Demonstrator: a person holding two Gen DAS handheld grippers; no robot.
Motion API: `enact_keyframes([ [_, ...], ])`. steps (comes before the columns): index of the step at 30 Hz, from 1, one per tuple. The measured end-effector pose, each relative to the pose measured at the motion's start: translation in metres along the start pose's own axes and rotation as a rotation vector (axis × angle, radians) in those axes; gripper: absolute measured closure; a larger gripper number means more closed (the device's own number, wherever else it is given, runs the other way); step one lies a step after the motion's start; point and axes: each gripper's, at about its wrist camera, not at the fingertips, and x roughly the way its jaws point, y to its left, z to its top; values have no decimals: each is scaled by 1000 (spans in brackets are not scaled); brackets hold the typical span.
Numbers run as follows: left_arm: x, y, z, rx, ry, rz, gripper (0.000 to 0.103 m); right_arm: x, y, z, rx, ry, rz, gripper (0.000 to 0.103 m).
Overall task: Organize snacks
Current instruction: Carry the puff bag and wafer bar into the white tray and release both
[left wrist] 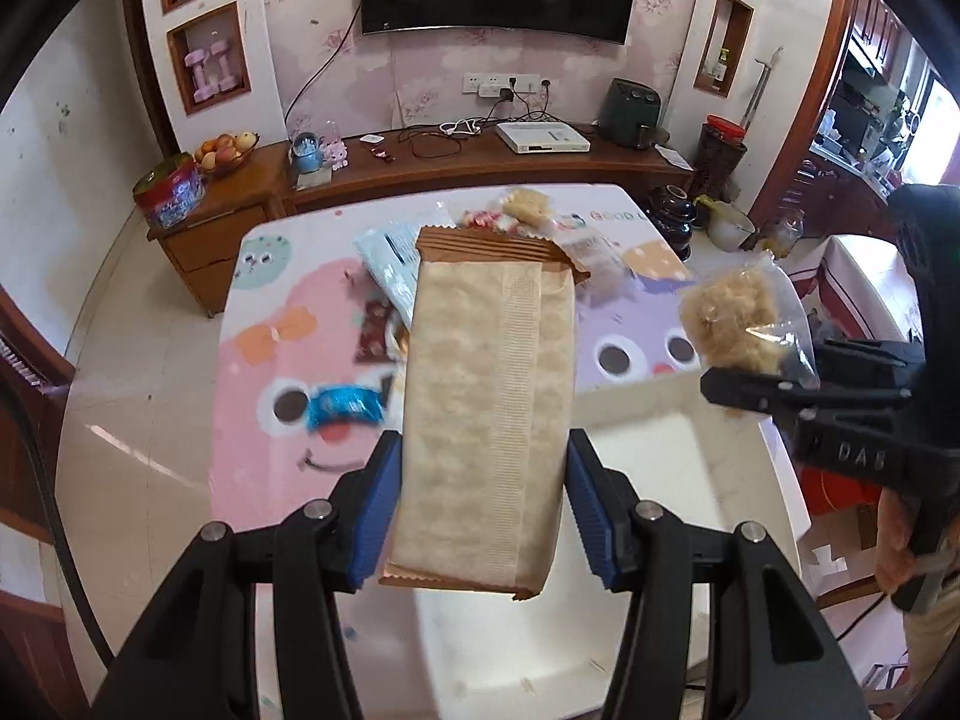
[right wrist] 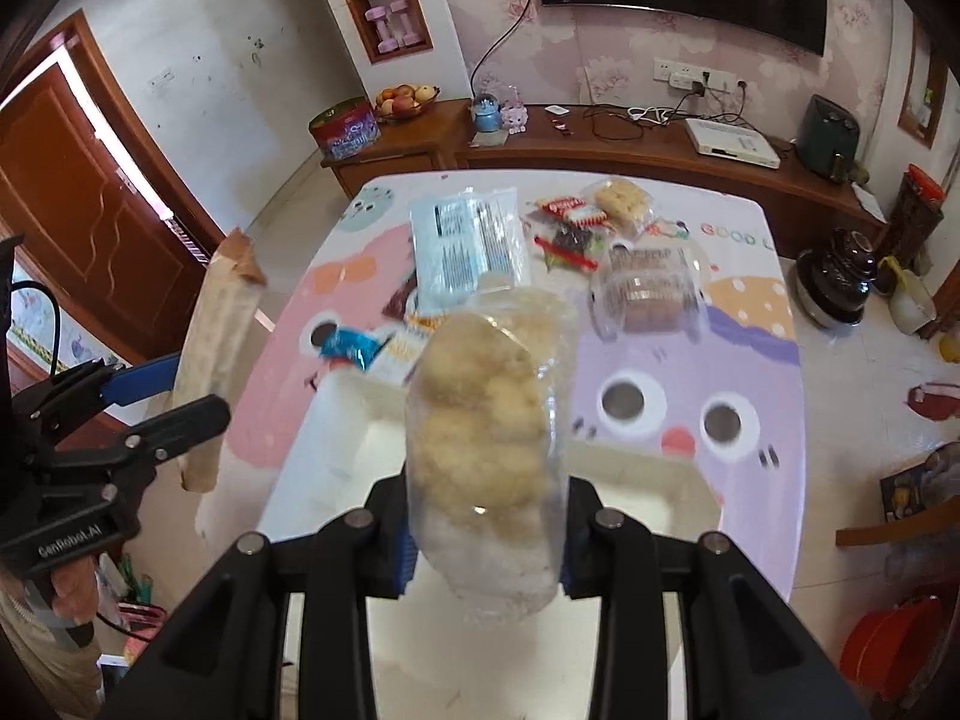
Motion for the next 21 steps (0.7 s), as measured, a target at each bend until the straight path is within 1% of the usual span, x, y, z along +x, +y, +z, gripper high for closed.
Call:
enact_keyframes([
  [2,4,-9,-19,-9,12,-2,51,0,3,-19,-11,4,-34,67],
  [5,16,-18,-40,-1,27,32,51,5,6,-46,-27,19,-92,67],
  [6,20,-22,-48,8,30,54,50,8,6,-53,-30,31,-109,66],
  [7,23,-22,-51,11,32,61,49,12,5,-61,-29,47,-123,62],
  [8,24,-25,-56,16,31,59,38,13,5,-67,-27,53,-129,55],
  [9,25,-27,-60,22,31,46,30,14,4,-73,-23,54,-132,51],
  [10,23,-28,-65,21,24,39,12,13,3,-79,-18,50,-132,41],
  [11,19,-29,-68,16,3,42,4,12,1,-83,-12,44,-131,32],
  [13,13,-28,-73,7,-39,53,3,7,-2,-89,5,22,-119,27],
  [21,2,-17,-85,-45,-129,89,3,-8,-4,-93,50,-24,-64,26],
])
